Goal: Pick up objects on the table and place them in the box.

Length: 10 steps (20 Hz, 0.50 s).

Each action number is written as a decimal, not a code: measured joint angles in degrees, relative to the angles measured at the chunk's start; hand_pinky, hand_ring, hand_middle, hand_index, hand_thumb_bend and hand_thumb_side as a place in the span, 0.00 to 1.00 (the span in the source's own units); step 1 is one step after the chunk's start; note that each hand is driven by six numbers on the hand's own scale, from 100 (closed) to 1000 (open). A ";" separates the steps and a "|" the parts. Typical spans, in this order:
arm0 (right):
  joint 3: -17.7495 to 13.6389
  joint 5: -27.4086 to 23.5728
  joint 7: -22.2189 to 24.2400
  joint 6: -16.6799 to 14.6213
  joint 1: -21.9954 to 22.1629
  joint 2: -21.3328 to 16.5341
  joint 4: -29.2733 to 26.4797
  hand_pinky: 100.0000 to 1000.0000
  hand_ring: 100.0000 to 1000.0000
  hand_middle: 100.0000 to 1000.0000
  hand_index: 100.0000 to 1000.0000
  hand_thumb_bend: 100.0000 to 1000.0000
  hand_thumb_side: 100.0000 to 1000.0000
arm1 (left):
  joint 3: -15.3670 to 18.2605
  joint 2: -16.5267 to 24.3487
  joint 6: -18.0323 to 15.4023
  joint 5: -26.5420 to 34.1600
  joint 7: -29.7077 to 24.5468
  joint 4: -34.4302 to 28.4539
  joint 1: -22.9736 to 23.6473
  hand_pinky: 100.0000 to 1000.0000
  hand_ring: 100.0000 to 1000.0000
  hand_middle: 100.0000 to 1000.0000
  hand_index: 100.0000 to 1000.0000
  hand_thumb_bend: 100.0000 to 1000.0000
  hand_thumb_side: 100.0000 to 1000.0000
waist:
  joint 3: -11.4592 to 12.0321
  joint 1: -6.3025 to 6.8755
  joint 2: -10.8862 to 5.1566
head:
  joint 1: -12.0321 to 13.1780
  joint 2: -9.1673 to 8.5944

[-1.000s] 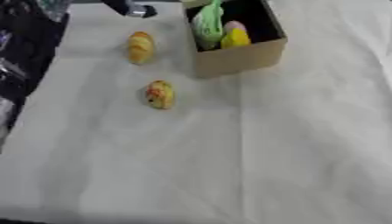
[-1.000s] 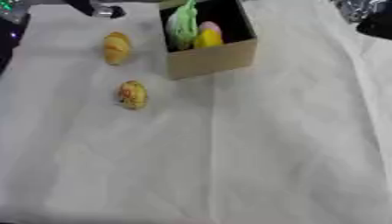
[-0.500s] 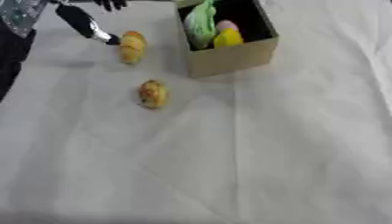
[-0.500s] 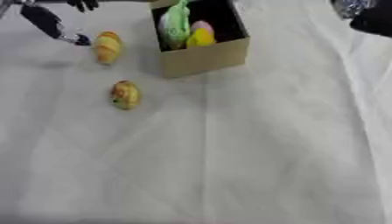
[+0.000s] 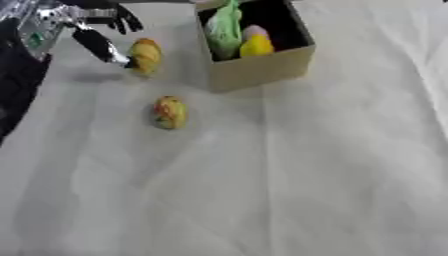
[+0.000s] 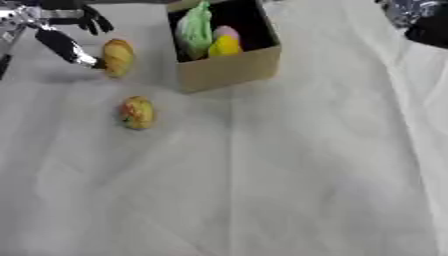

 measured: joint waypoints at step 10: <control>-0.34 -0.07 -0.32 0.12 -0.39 0.00 -0.31 0.86 0.68 0.56 0.72 0.00 0.46 | 1.43 -1.44 -0.05 -5.35 3.62 2.87 -0.47 0.74 0.62 0.58 0.66 0.12 0.27 | -0.39 0.15 0.26 | 0.39 -0.13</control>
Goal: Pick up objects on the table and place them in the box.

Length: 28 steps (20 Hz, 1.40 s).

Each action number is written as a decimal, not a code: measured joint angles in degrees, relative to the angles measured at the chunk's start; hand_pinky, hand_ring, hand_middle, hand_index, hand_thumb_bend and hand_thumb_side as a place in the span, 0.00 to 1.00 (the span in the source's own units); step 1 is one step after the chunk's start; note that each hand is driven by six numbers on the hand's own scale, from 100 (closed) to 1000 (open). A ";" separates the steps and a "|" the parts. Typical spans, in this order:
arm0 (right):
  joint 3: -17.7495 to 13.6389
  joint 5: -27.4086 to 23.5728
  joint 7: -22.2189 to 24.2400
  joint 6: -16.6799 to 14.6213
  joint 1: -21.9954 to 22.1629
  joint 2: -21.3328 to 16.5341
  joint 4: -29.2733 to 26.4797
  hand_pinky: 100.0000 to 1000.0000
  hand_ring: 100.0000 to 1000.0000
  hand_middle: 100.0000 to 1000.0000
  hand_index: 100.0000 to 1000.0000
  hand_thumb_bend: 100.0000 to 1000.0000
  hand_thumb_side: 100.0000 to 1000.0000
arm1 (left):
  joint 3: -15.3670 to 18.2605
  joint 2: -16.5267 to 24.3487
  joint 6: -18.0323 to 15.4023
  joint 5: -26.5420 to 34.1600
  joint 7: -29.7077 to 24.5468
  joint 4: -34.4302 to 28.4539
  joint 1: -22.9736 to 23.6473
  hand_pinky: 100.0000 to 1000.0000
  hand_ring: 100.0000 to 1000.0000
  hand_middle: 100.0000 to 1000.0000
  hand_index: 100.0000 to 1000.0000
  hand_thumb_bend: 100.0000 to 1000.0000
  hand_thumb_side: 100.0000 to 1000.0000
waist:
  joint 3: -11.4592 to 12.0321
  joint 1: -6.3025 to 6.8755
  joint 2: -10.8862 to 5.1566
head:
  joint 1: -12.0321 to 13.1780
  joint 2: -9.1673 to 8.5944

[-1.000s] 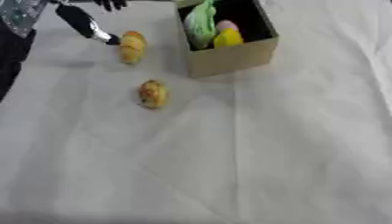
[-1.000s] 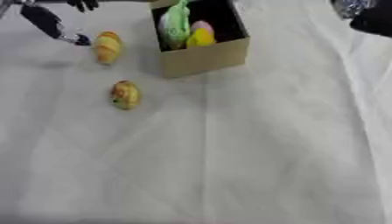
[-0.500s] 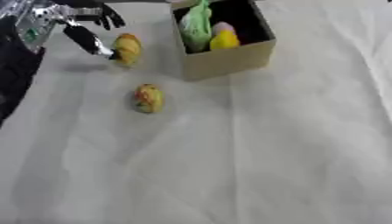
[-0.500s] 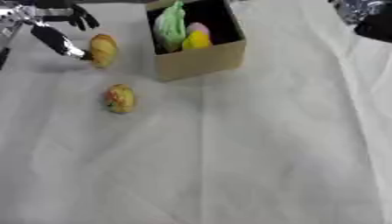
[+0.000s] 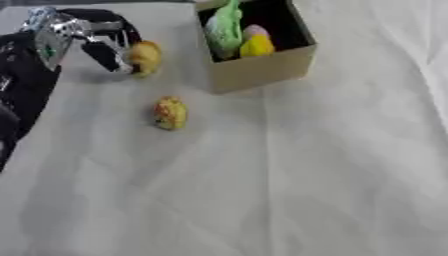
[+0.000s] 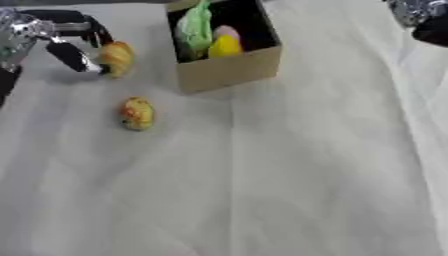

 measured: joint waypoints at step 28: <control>0.05 0.00 0.00 -0.06 -0.60 0.98 -0.18 0.86 0.68 0.56 0.71 0.00 0.46 | -2.34 -7.68 0.53 9.02 4.57 -10.48 -9.00 0.74 0.59 0.56 0.63 0.05 0.20 | -1.24 0.41 -0.47 | 0.71 0.12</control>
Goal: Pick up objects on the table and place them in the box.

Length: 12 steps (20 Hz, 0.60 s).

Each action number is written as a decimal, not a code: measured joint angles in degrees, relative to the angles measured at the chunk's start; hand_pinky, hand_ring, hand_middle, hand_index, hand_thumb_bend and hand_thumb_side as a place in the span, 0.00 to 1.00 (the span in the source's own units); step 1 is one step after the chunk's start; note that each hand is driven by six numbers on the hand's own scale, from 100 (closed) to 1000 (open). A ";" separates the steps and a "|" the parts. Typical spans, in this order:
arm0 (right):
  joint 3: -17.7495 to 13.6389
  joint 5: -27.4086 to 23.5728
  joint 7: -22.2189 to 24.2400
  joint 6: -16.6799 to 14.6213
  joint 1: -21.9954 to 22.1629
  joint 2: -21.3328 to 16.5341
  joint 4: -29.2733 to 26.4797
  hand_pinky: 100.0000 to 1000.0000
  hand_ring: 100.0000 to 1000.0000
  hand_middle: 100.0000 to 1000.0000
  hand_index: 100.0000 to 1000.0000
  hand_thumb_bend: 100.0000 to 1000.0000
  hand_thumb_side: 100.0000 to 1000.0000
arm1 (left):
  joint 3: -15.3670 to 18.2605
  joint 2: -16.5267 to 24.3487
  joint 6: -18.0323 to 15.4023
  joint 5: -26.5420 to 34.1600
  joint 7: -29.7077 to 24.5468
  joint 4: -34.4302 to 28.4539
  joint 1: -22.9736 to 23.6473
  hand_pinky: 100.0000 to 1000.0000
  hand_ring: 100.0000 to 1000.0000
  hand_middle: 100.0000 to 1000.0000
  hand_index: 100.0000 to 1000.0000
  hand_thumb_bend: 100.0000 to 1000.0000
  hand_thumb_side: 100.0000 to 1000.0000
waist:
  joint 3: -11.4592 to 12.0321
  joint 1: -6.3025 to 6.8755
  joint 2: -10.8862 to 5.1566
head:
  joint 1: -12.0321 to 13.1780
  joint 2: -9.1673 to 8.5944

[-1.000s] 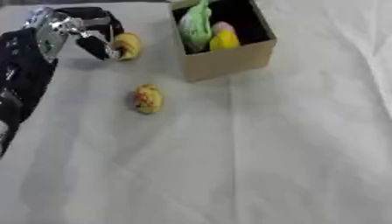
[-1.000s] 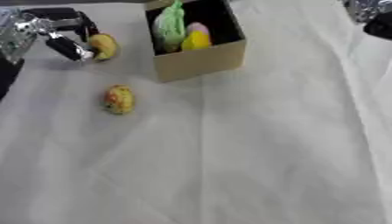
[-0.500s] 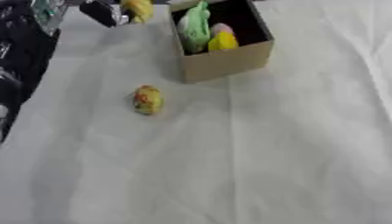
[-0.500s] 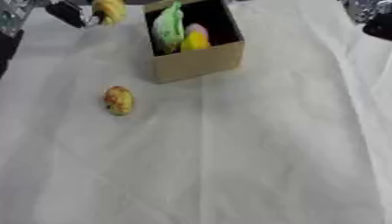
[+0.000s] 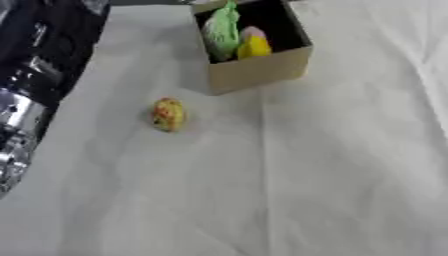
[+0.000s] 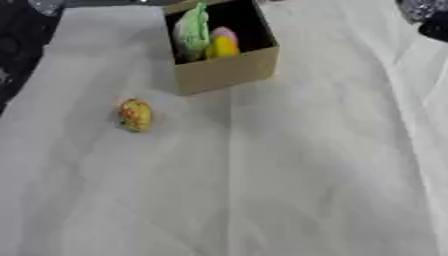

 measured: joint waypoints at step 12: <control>0.04 0.00 0.18 -0.02 -0.75 0.61 0.00 0.86 0.67 0.55 0.71 0.00 0.46 | 0.29 -2.37 0.12 -4.58 -0.22 3.41 0.58 0.83 0.77 0.79 0.91 0.42 0.46 | -0.31 -0.04 0.01 | 0.46 -0.04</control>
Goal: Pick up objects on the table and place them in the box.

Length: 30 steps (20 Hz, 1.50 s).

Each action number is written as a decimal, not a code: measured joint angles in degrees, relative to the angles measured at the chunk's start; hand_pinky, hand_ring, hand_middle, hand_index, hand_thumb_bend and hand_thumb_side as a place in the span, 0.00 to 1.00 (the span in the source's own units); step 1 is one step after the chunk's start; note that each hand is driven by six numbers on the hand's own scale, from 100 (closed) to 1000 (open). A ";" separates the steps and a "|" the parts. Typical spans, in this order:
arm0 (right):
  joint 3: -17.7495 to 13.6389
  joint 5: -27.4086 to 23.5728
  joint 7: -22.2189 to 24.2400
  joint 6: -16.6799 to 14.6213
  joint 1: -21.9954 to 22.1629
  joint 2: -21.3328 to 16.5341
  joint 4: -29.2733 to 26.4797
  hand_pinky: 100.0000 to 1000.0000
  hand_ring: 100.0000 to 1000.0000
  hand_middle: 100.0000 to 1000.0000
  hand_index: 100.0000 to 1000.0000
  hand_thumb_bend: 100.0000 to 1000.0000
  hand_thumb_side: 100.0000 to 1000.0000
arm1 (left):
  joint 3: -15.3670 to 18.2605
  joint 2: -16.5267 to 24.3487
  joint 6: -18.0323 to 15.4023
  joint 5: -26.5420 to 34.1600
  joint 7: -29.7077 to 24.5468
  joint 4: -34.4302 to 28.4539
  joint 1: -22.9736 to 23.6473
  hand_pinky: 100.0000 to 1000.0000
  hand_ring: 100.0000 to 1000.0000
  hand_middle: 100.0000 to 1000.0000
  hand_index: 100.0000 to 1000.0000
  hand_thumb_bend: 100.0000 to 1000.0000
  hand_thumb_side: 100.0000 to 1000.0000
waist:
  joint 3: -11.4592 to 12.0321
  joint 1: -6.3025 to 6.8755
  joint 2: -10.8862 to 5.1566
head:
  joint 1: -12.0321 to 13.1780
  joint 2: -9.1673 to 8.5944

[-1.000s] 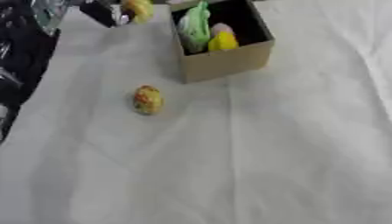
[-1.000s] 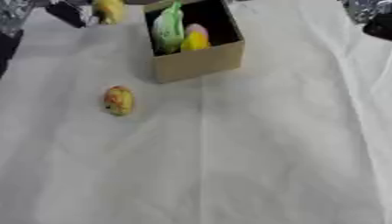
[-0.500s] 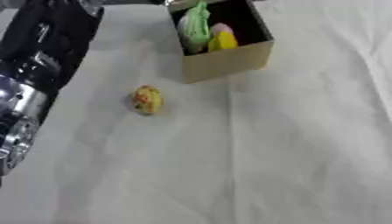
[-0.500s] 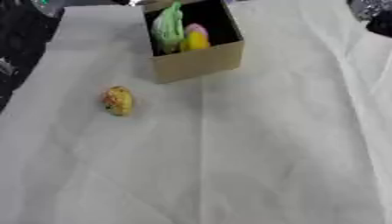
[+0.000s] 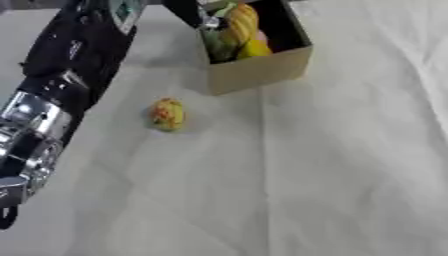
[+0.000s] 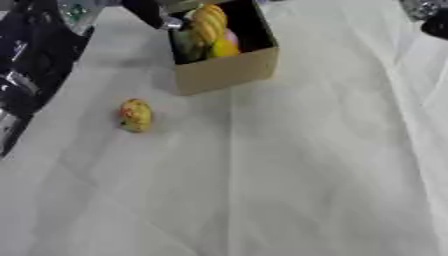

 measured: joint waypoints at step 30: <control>-0.40 0.00 -0.56 0.26 2.36 -0.05 0.08 0.86 0.67 0.55 0.71 0.00 0.47 | -20.83 25.61 14.08 31.58 -3.63 -40.52 20.73 0.78 0.71 0.71 0.86 0.41 0.49 | 4.48 -0.36 -1.66 | -3.50 1.03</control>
